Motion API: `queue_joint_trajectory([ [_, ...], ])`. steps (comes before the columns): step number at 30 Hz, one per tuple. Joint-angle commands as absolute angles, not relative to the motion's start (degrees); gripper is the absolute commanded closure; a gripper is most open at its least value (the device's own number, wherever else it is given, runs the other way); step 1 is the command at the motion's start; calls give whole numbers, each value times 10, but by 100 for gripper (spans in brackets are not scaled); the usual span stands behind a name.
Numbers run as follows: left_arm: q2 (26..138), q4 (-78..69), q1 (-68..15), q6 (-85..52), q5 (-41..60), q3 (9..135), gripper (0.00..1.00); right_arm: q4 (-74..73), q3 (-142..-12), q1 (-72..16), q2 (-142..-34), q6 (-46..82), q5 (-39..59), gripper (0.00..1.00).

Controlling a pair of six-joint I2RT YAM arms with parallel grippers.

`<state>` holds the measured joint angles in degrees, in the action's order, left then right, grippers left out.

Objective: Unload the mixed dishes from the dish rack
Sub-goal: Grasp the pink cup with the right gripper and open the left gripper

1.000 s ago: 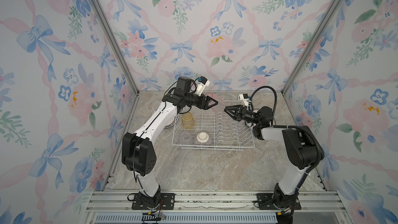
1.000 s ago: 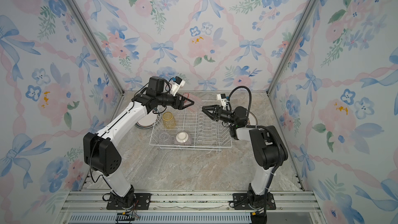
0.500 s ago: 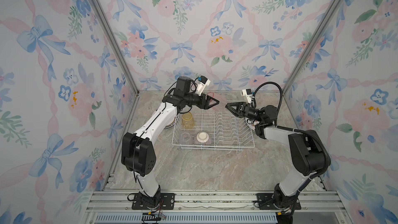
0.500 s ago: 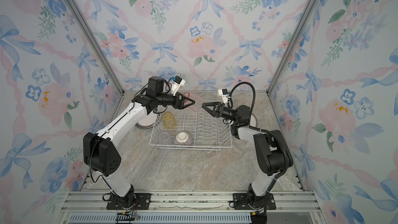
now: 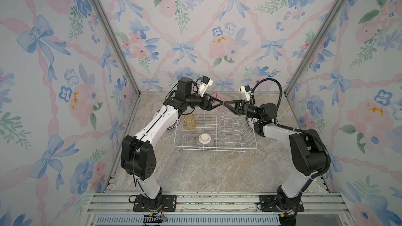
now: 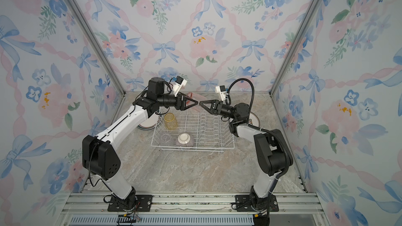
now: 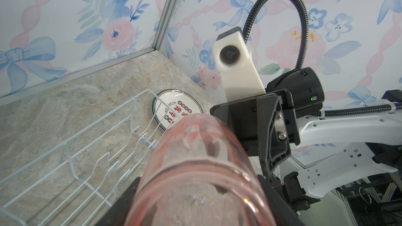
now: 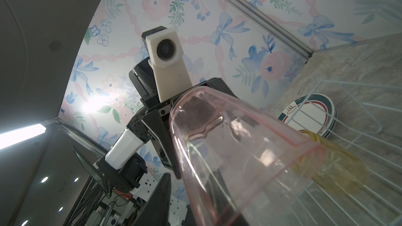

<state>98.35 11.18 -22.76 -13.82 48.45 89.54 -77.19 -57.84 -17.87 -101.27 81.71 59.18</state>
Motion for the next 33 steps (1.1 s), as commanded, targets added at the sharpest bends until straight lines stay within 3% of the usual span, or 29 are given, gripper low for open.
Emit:
queue_joint_trajectory([
  [1, 974, 73, -233, -154, 507, 886, 36, -805, -599, -185, -1017, 814, 597, 69],
  [6, 974, 45, -234, -169, 518, 873, 35, -805, -602, -186, -1010, 812, 596, 84],
  [11, 978, 24, -236, -177, 525, 866, 27, -806, -608, -186, -997, 815, 595, 100],
  [15, 968, 25, -238, -173, 507, 857, 16, -806, -620, -186, -998, 814, 593, 100],
  [17, 959, 24, -239, -169, 495, 849, 2, -806, -626, -186, -998, 814, 594, 100],
  [27, 898, 25, -226, -155, 378, 806, 2, -788, -644, -152, -982, 817, 597, 100],
  [33, 840, 53, -222, -131, 219, 764, 2, -586, -651, -141, -923, 674, 604, 100],
])
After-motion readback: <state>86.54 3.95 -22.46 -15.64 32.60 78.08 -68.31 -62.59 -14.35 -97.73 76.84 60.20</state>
